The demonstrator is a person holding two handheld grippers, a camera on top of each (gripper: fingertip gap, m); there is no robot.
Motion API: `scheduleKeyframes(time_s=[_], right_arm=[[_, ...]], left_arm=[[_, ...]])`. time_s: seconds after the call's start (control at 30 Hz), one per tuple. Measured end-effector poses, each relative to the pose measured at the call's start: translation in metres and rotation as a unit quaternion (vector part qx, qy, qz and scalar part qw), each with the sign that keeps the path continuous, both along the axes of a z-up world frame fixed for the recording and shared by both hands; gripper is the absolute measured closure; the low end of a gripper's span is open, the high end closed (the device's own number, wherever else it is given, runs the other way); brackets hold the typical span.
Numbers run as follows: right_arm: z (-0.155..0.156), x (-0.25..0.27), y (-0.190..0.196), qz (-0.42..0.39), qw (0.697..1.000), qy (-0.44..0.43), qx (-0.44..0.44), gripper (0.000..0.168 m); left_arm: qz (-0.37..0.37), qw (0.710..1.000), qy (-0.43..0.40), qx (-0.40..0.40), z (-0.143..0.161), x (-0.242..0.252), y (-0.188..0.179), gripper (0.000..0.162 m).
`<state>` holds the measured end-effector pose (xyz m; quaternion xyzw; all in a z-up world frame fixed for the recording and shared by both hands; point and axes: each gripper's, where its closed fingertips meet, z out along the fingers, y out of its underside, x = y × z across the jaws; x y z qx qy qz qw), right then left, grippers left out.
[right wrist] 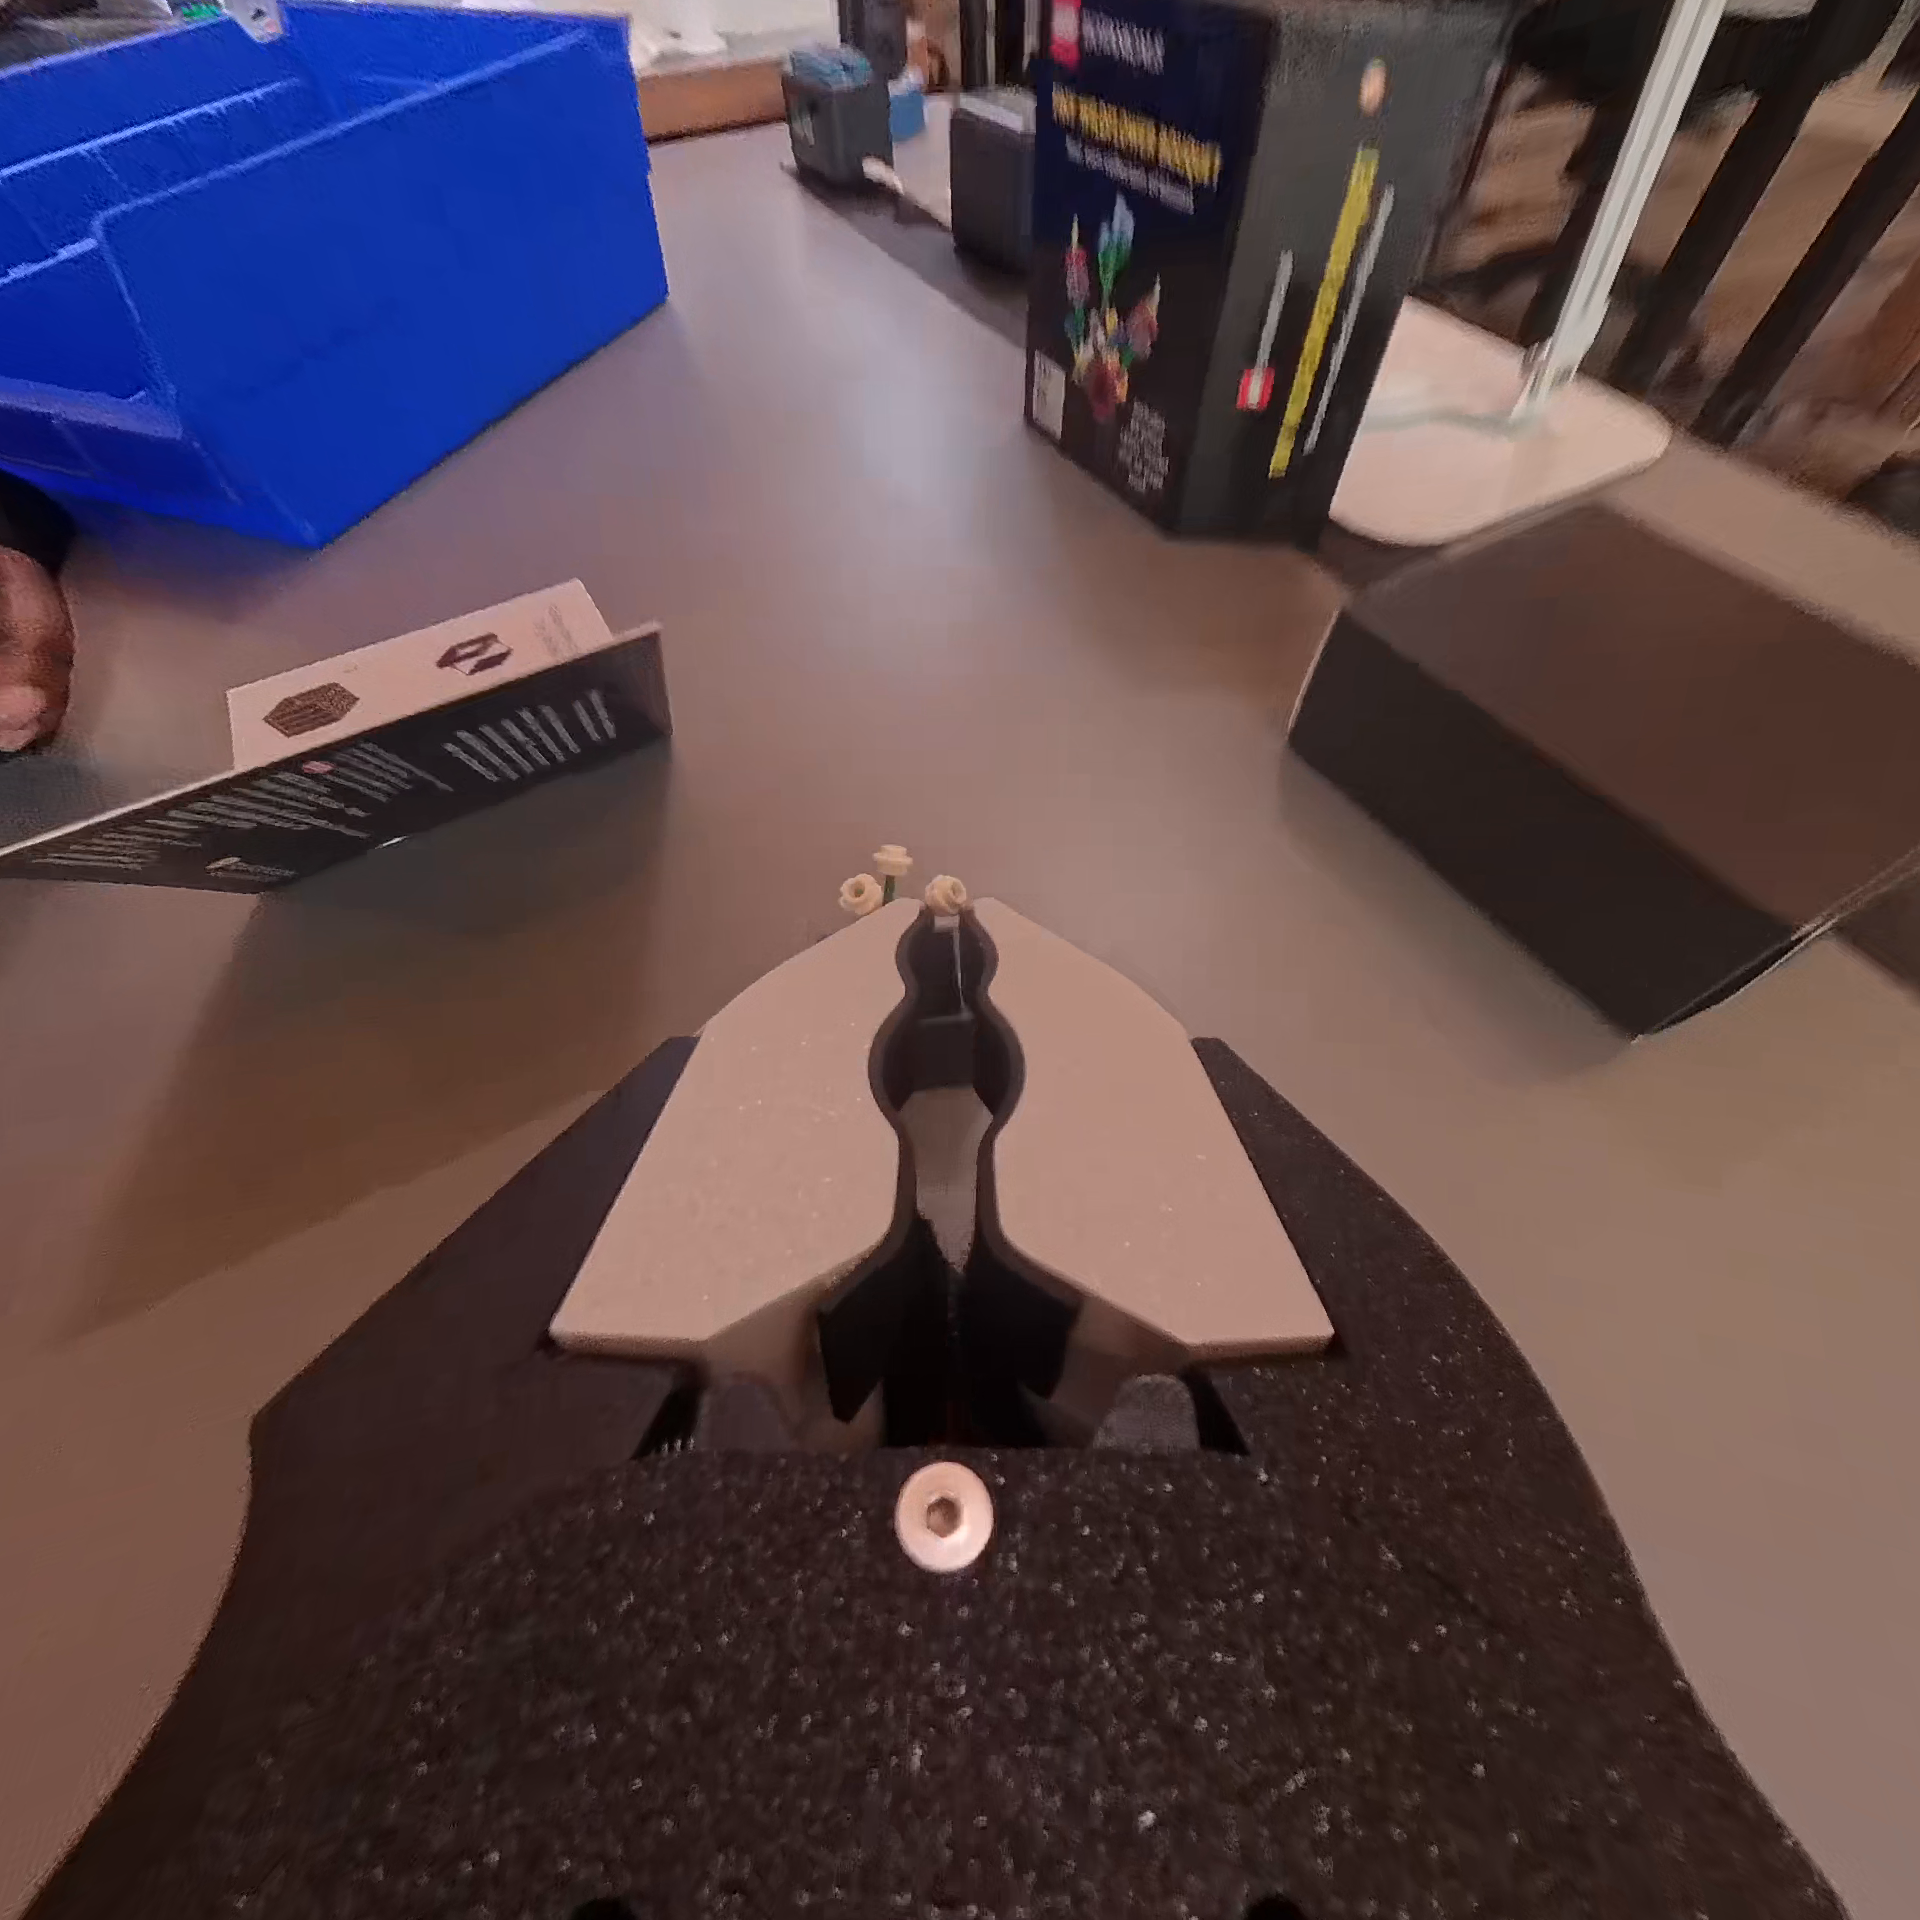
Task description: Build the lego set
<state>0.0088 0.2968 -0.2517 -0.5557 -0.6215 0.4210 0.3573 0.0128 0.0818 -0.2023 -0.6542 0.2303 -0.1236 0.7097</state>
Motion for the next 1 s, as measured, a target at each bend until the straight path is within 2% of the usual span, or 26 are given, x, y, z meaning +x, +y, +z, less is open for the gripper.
scheduleKeyframes(time_s=[0.2, 0.4, 0.5, 0.67, 0.73, 0.8, 0.9, 1.0], right_arm=[[0.028, 0.002, -0.017, -0.003, 0.983, 0.052, 0.177, 0.164], [0.058, 0.008, -0.039, -0.018, 0.922, 0.098, 0.373, 0.164], [0.072, 0.010, -0.053, -0.022, 0.897, 0.100, 0.430, 0.164], [0.099, 0.011, -0.083, -0.017, 0.870, 0.126, 0.477, 0.164], [0.109, 0.009, -0.098, -0.011, 0.870, 0.141, 0.472, 0.164], [0.118, 0.008, -0.112, -0.011, 0.886, 0.167, 0.432, 0.165], [0.132, 0.006, -0.135, -0.006, 0.926, 0.237, 0.294, 0.165], [0.137, 0.005, -0.151, 0.000, 0.946, 0.286, 0.151, 0.166]], left_arm=[[0.004, 1.000, 0.003, 0.000, 0.000, -0.001, 0.000, 0.112], [0.009, 1.000, 0.009, -0.001, -0.002, -0.003, 0.001, 0.112], [0.012, 1.000, 0.010, 0.000, -0.002, -0.004, 0.002, 0.112], [0.018, 1.000, 0.017, 0.001, -0.003, -0.005, 0.002, 0.112], [0.025, 0.999, 0.021, 0.002, -0.003, -0.007, 0.003, 0.112], [0.031, 0.999, 0.020, 0.005, -0.001, -0.009, 0.003, 0.112], [0.036, 0.999, 0.013, 0.015, 0.003, -0.011, 0.003, 0.113], [0.036, 0.999, 0.000, 0.019, 0.006, -0.012, 0.002, 0.113]])
